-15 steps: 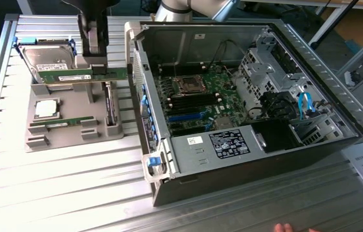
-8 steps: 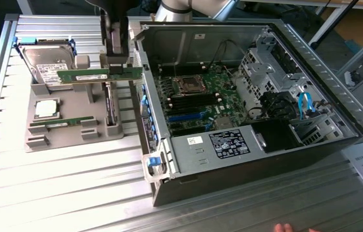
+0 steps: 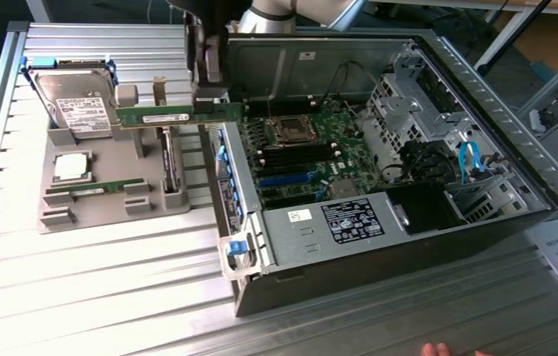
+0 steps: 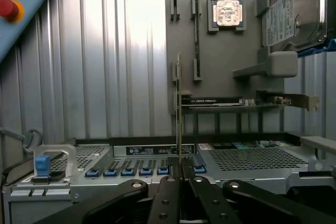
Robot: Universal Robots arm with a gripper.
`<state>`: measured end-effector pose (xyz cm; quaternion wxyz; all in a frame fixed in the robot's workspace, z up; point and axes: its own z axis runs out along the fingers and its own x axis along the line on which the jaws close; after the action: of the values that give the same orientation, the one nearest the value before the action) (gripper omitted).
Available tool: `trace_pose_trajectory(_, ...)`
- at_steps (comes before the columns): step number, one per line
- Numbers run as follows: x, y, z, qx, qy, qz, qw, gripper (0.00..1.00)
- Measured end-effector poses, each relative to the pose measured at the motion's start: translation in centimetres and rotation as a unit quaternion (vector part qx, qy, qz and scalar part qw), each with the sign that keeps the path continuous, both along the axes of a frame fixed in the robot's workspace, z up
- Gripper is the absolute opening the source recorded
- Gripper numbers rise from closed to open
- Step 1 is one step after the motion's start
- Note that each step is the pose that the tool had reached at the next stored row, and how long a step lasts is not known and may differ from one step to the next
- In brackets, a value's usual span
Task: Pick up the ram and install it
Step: 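Pick up the ram and move it above insertion slot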
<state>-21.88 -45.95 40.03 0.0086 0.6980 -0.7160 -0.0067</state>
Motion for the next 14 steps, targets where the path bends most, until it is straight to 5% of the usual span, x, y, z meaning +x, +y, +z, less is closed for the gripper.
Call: trace_pose_trajectory(14,5.1,-0.34,0.00,0.0000,0.0015,0.003,1.0000,0.12)
